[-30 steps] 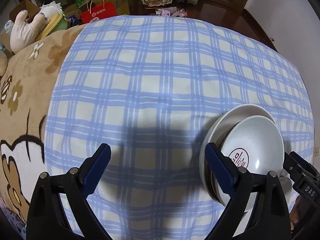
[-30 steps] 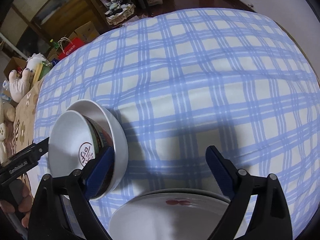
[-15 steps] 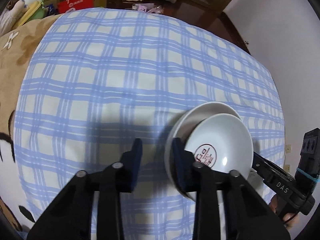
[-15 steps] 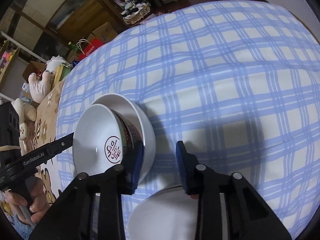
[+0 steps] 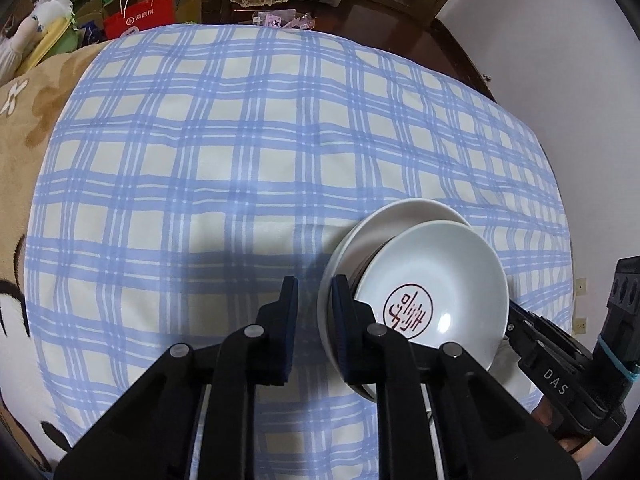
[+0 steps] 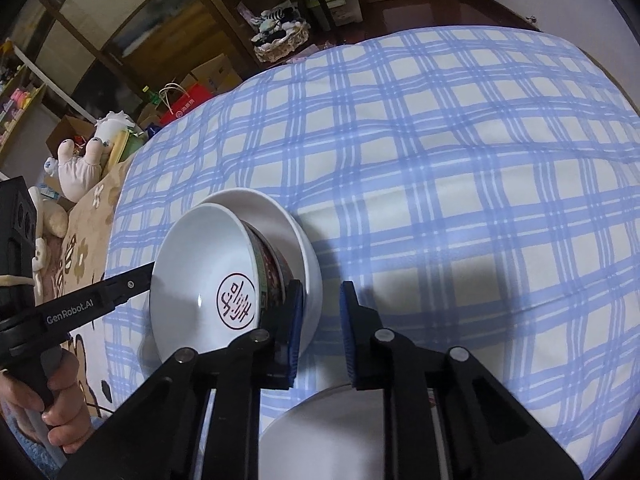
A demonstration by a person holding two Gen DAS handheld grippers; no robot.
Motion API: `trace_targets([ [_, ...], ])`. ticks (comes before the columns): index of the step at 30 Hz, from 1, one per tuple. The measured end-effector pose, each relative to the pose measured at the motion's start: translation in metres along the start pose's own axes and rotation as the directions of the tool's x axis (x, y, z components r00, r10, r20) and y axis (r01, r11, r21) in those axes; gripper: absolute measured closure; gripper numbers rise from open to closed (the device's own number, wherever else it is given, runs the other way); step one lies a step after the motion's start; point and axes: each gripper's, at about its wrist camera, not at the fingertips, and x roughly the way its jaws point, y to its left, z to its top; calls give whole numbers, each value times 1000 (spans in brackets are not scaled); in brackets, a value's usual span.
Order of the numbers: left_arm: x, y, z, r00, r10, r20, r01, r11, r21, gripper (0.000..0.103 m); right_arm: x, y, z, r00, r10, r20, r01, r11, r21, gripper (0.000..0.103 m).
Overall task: Organize plates and bowls
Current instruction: 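Close both grippers on the bowl stack rim and lift it, then carry the bowl stack between both grippers toward the cherry-print white plate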
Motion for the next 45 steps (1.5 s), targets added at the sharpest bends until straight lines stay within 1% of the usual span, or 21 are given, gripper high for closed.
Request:
trace_targets([
  [3,1,2,2,1000,-7,-4,7,1000,-15,85,0,-1,2,1000,4,-8,-4,1000,-4,83],
  [8,2,1,1,1000,-5,12,5,1000,-17,83,5,-12,3,999,37,-21,-36,998,57,83],
  [12,2,2,-1,1000,-3,19,3,1000,-12,83,5,-9,1,1000,27,-14,-27,999,47,83],
  [18,1,0,-1,1000,20,24,-21,1000,10,83,4,-7,3,999,21,-31,-21,1000,16,83],
  [23,1,-2,-1,1000,20,21,-20,1000,7,83,5,-8,3,999,21,-28,-19,999,48,83],
  [26,1,-2,-1,1000,24,20,-25,1000,9,83,4,-7,3,1000,18,-20,-17,999,35,83],
  [30,2,1,-1,1000,9,17,-9,1000,-13,83,4,-12,3,999,26,-19,-24,996,89,83],
  [35,2,1,-2,1000,20,22,-19,1000,-18,83,4,-8,0,1000,0,-2,0,996,84,83],
  [37,3,2,-2,1000,16,21,-16,1000,-23,83,3,-7,-1,1000,-6,6,6,997,77,84],
  [39,3,2,-1,1000,14,21,-13,1000,-24,83,3,-6,-1,1000,-5,8,4,998,62,90],
  [40,2,2,-1,1000,18,22,-17,1000,-17,83,3,-5,-1,1000,-2,7,2,998,60,91],
  [42,1,-1,-1,999,38,27,-38,999,9,83,4,-4,-1,1000,6,6,-6,999,53,96],
  [45,2,-6,-2,997,74,32,-75,997,35,83,4,-3,-2,1000,9,11,-10,999,52,96],
])
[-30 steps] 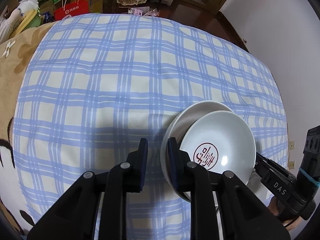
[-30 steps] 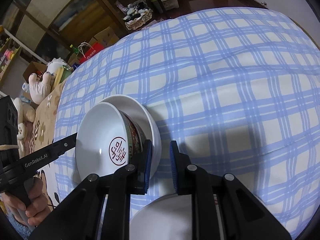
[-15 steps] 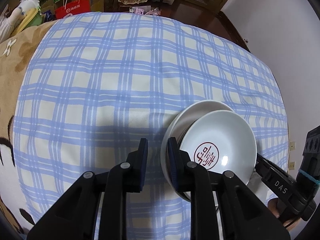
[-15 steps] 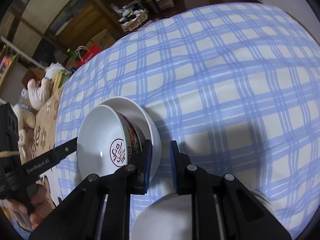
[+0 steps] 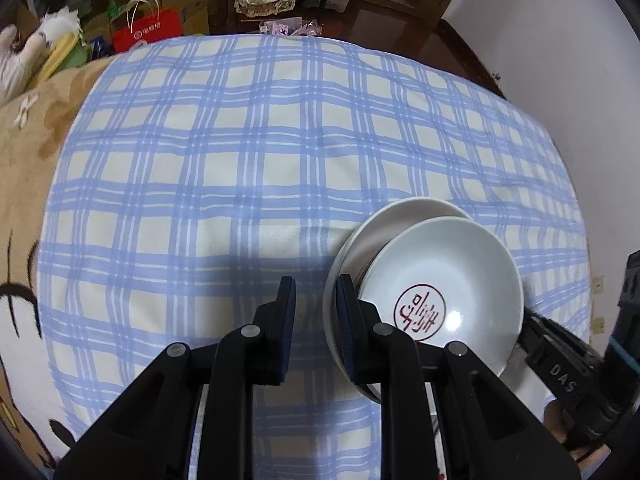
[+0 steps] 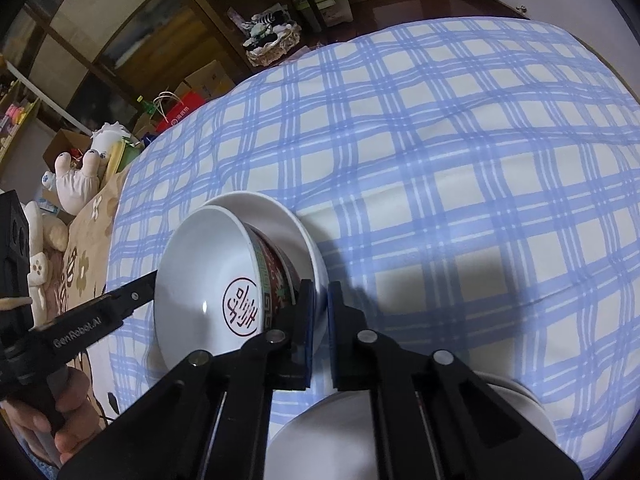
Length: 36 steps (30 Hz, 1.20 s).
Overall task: Organize plates and bowls
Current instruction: 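Carry the bowl stack between both grippers toward the cherry-print white plate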
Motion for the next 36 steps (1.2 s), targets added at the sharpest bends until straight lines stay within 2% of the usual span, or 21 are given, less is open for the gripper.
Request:
trace_targets([
  [4,3,6,1,1000,-23,-2,22,999,-41,83,2,-1,2,1000,-6,-3,7,999,45,96],
  [8,3,4,1,1000,9,6,-8,1000,-29,84,2,4,4,999,-29,-15,30,998,47,95],
  [11,3,1,1,1000,6,13,-5,1000,-27,90,3,6,6,999,-37,-30,37,999,29,95],
  [13,3,-4,1,1000,-10,19,10,1000,-12,99,3,7,7,998,-42,-41,43,999,8,95],
  [17,2,-8,0,999,-2,39,2,1000,15,99,4,8,7,998,-50,-41,50,999,-11,95],
  [23,2,3,1,998,-60,34,61,998,-33,99,6,3,10,997,-36,-72,39,998,43,94],
  [29,3,13,-3,992,-109,67,112,993,-49,98,5,2,7,998,-41,-48,44,996,76,95],
  [36,-1,9,-4,995,-75,63,78,996,-41,99,1,5,3,999,-49,-18,50,997,53,95],
])
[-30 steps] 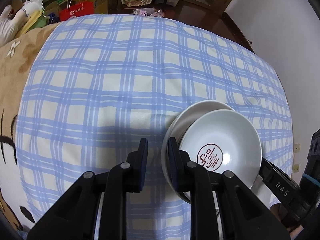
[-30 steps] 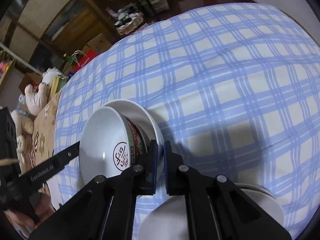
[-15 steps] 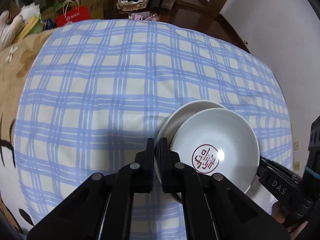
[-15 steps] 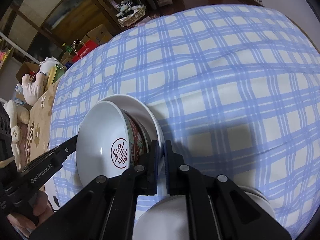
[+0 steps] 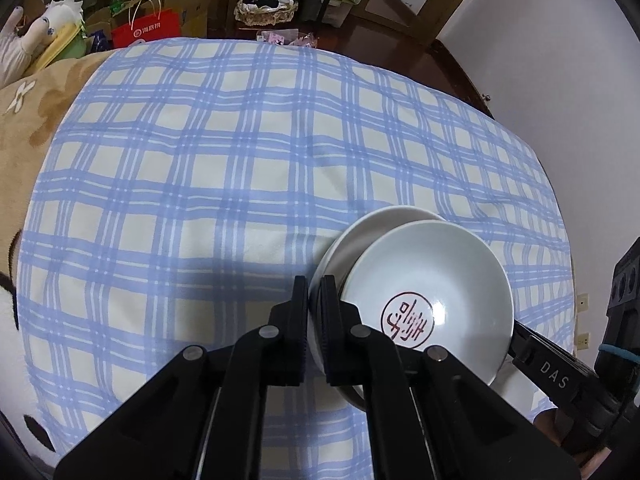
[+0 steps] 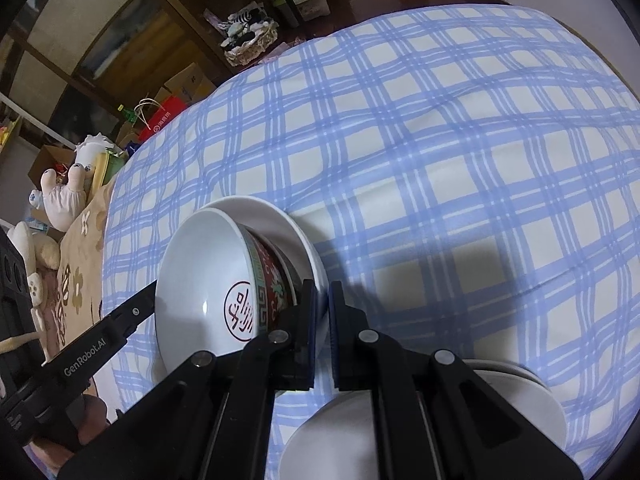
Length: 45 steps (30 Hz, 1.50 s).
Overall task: Organize plates and bowls
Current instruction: 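Carry the bowl stack between both grippers toward the cherry-print white plate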
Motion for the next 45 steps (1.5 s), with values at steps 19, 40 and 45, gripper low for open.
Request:
trace_targets([
  [19,-11,-1,-2,1000,1,4,-1,1000,-5,100,-7,12,2,999,-35,-26,32,994,-104,95],
  [40,-60,-23,-29,995,-75,68,71,996,62,100,-73,13,-17,997,-74,35,77,991,-107,96],
  [45,-73,-41,-47,992,-102,76,94,991,100,100,-95,-4,-33,996,-78,50,82,993,-89,96],
])
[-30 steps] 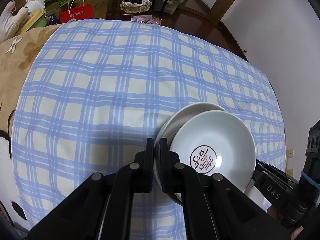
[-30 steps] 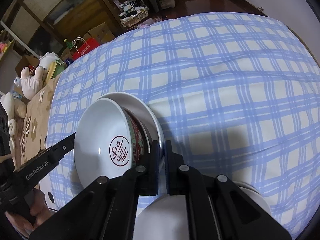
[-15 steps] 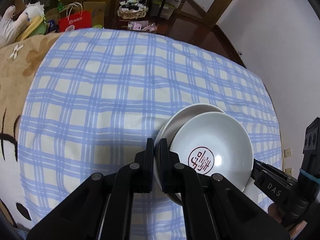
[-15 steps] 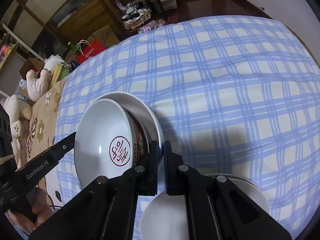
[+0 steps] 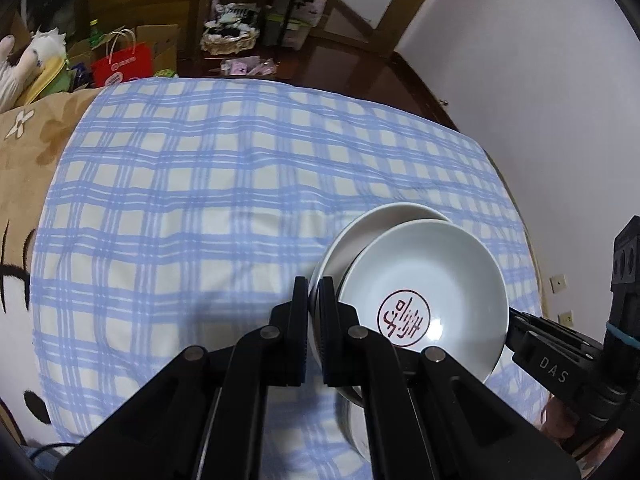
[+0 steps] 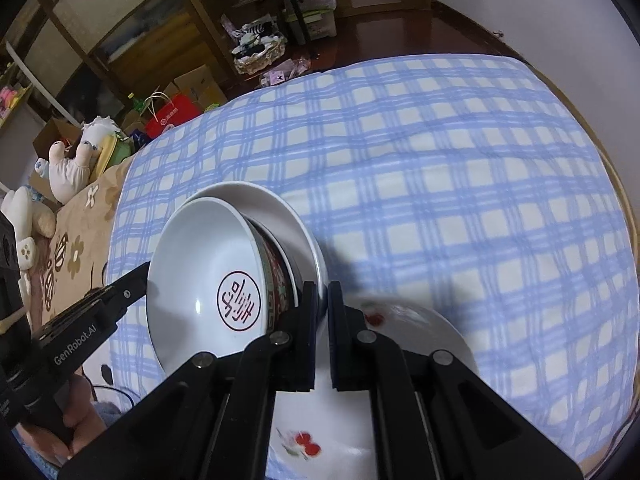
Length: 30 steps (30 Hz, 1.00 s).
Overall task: Organize plates and bowls
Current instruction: 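Carry the bowl stack between both grippers toward the cherry-print white plate, then lower the bowl stack onto the cherry-print plate and open both grippers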
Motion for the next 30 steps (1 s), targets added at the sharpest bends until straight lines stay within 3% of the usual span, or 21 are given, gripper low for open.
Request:
trace_targets([
  [9,-3,-43,-32,999,-29,-34,30,998,56,100,-30,-36,-34,999,-46,7,46,998,38,96],
  [17,11,-66,-58,996,7,-92,3,994,107,101,-30,-62,-62,998,-66,-22,68,996,58,96],
  [24,34,-72,-70,988,68,-141,-47,988,145,101,-17,-72,-81,999,-53,-11,53,994,93,96],
  [30,37,-74,-67,989,68,-132,-45,985,165,100,-13,-84,-86,1000,9,28,-12,993,117,96],
])
